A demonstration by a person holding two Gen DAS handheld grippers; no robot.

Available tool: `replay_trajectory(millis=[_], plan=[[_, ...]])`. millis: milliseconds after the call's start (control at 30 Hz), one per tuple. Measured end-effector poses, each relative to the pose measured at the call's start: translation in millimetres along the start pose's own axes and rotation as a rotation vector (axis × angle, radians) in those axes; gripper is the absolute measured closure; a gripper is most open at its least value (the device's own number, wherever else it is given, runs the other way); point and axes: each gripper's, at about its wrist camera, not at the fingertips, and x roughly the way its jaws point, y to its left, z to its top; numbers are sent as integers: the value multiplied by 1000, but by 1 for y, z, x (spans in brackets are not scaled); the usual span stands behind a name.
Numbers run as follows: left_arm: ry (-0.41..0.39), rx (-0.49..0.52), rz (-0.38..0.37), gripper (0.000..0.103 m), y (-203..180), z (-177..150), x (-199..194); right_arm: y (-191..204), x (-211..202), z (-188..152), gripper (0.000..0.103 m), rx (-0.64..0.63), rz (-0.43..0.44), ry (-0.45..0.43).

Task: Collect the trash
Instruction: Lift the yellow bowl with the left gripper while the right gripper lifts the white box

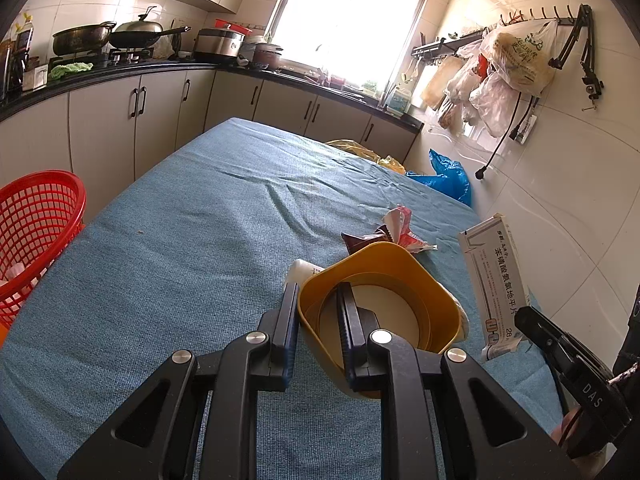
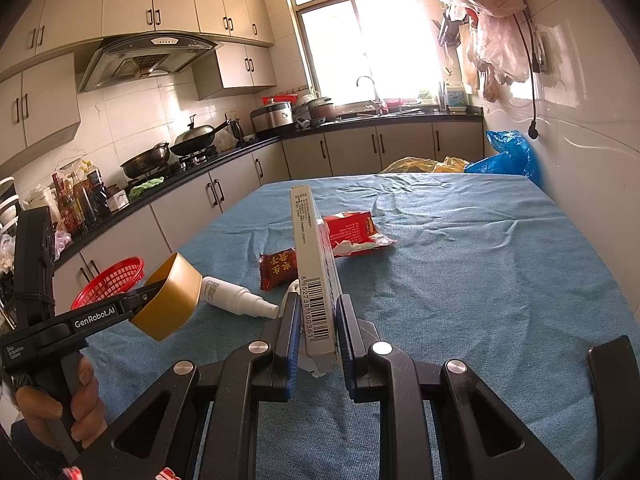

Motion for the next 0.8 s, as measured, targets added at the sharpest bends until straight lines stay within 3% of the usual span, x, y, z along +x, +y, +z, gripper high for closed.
replay_trajectory(millis=[333,467,800], plan=[[-2,7,8,85,1,0,-1,2,0,-1,84,6,-3,0],[3,20,22,85,0,-1,-5,4,-1,-2,84,50,44,18],[-22,22,71,85,16,-3,-27,48,1,3,84,-6,102,49]])
